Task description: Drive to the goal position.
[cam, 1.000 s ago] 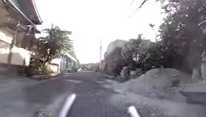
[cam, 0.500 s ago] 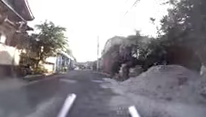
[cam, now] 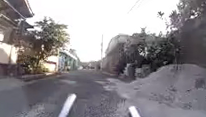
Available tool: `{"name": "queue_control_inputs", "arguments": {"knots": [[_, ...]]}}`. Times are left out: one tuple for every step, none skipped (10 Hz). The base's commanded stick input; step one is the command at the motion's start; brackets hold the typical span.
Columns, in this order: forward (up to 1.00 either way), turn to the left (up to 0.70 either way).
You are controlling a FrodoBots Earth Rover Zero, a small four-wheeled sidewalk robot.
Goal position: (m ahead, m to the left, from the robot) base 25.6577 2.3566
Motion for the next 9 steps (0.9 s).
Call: {"name": "queue_control_inputs", "arguments": {"knots": [[0.85,0.31],[0.85,0.0],[0.85,0.0],[0.85,0.0],[0.85,0.0],[0.85,0.0],[0.78,0.0],[0.7,0.0],[0.67,0.0]]}}
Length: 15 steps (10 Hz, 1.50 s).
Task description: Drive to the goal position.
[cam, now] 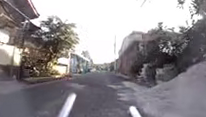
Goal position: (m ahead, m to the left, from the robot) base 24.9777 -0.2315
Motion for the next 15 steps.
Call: {"name": "queue_control_inputs", "arguments": {"knots": [[0.57,0.0],[0.53,0.0],[0.44,0.0],[0.33,0.0],[0.22,0.0],[0.14,0.0],[0.1,0.0],[0.01,0.0],[0.25,0.0],[0.76,0.0],[0.85,0.0],[0.85,0.0],[0.85,0.0],[0.85,0.0],[0.85,0.0]]}}
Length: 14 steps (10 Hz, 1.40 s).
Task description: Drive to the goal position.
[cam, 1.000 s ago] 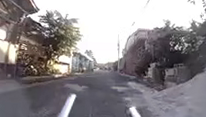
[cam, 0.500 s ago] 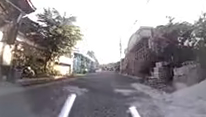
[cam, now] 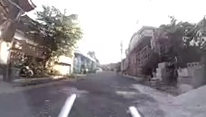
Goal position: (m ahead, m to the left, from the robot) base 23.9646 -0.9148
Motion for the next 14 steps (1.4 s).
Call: {"name": "queue_control_inputs", "arguments": {"knots": [[0.85,0.0],[0.85,0.0],[0.85,0.0],[0.85,0.0],[0.85,0.0],[0.85,0.0],[0.85,0.0],[0.85,0.0],[0.85,0.0],[0.85,-0.15],[0.85,-0.31],[0.85,-0.34],[0.85,-0.34],[0.85,-0.34]]}}
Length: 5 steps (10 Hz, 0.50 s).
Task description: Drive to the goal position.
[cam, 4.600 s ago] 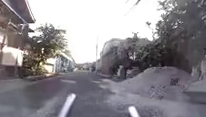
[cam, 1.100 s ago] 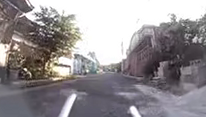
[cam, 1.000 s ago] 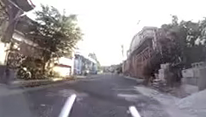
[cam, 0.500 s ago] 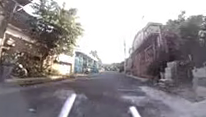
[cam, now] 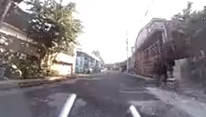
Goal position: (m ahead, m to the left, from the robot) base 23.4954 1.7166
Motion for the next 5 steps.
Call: {"name": "queue_control_inputs", "arguments": {"knots": [[0.85,-0.34],[0.85,-0.34],[0.85,-0.34],[0.85,-0.34],[0.85,-0.29]]}}
